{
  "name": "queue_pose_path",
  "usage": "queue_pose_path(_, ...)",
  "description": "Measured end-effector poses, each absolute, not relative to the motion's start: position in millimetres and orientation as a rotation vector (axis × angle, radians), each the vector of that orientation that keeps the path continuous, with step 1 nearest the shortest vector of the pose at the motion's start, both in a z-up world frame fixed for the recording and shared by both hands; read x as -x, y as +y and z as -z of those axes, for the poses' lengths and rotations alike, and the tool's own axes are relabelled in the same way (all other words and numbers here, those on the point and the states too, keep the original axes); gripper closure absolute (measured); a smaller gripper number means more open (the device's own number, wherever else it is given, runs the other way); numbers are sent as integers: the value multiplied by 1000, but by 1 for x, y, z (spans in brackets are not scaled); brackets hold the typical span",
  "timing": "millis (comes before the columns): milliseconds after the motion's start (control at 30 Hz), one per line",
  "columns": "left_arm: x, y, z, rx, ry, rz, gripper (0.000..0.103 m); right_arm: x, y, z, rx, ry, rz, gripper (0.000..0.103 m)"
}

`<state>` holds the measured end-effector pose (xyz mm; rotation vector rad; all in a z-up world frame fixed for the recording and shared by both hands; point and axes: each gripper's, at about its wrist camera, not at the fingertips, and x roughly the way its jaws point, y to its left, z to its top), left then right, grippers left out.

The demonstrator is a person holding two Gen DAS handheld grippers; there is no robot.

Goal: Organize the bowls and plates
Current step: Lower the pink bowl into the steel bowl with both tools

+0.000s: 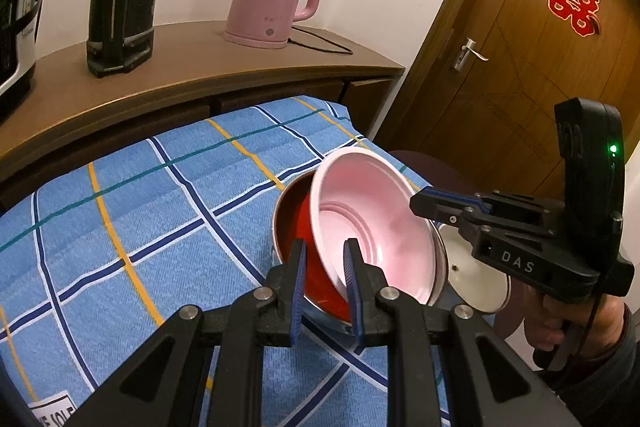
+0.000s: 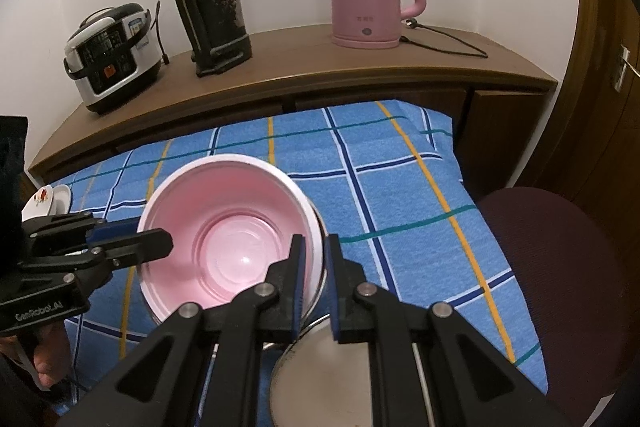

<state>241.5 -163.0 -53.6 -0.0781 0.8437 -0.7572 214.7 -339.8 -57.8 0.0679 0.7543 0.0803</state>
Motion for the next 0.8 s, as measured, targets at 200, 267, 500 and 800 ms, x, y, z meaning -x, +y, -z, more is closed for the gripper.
queue_pose_path(200,-242,-162,54,80,843,759,82,-215,-340,57,-62,757,-85,94)
queue_pose_path(267,-242,-160,53,79,832,748,82,-215,-340,57,-59,759,-85,94)
queue_pose_path(500,-237,-164,50,-4,791,717,82,-215,-341,58,-64,757,-89,94)
queue_pose_path(800,-245,-160,59,5,822,676,63,-211,-339,56,-58,744,-89,93)
